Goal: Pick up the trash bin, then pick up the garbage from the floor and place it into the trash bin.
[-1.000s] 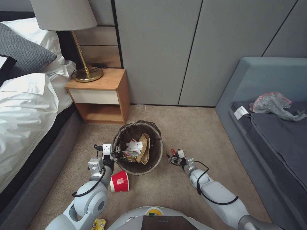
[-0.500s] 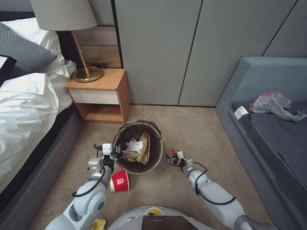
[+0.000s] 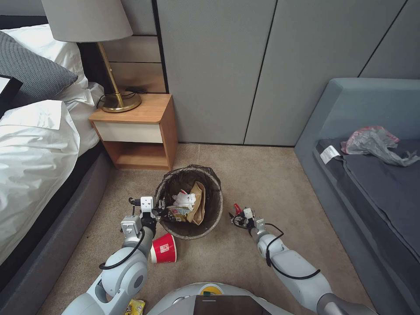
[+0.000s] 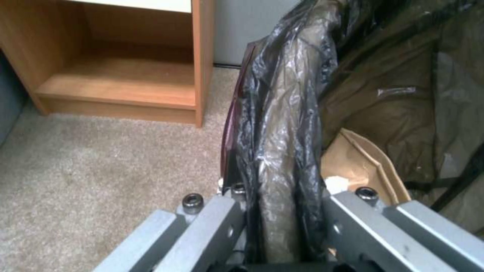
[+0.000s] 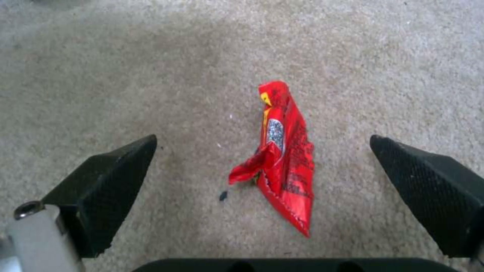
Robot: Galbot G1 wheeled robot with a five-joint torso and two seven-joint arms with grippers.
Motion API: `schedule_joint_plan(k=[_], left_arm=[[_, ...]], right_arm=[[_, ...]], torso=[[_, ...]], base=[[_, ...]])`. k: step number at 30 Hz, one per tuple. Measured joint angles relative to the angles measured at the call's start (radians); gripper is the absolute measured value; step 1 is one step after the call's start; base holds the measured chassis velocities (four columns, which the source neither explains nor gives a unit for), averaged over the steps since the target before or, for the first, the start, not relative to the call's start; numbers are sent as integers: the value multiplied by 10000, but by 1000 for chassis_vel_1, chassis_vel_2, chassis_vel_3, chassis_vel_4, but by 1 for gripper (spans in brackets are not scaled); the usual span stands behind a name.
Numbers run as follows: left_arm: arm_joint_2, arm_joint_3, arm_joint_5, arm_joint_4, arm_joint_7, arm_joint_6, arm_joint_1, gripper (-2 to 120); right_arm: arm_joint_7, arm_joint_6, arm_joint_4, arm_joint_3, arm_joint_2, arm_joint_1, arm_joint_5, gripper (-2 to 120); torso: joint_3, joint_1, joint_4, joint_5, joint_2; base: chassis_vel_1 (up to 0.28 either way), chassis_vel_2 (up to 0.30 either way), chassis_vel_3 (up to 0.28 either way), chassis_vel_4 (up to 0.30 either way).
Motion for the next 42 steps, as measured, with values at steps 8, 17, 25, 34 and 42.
schedule_joint_plan(k=[8, 17, 25, 34, 42], left_arm=[[12, 1, -7, 9, 0, -4, -18, 0], [9, 3, -12, 19, 0, -6, -28, 0], [18, 34, -18, 42, -4, -6, -57, 0], [42, 32, -35, 35, -13, -6, -57, 0], [27, 36, -35, 22, -17, -7, -53, 0]], right_arm=[[143, 19, -284, 26, 251, 188, -76, 100], [265, 18, -555, 57, 342, 341, -134, 97], [485, -83, -824, 208, 464, 415, -263, 91], [469, -73, -1023, 227, 552, 475, -412, 70], [470, -72, -1002, 241, 602, 465, -558, 44]], torso=[[0, 0, 0, 1, 0], [0, 0, 0, 0, 0], [0, 0, 0, 0, 0], [-1, 0, 0, 0, 0], [0, 0, 1, 0, 1]], base=[[0, 0, 0, 0], [0, 0, 0, 0], [0, 0, 0, 0], [0, 0, 0, 0], [0, 0, 0, 0]])
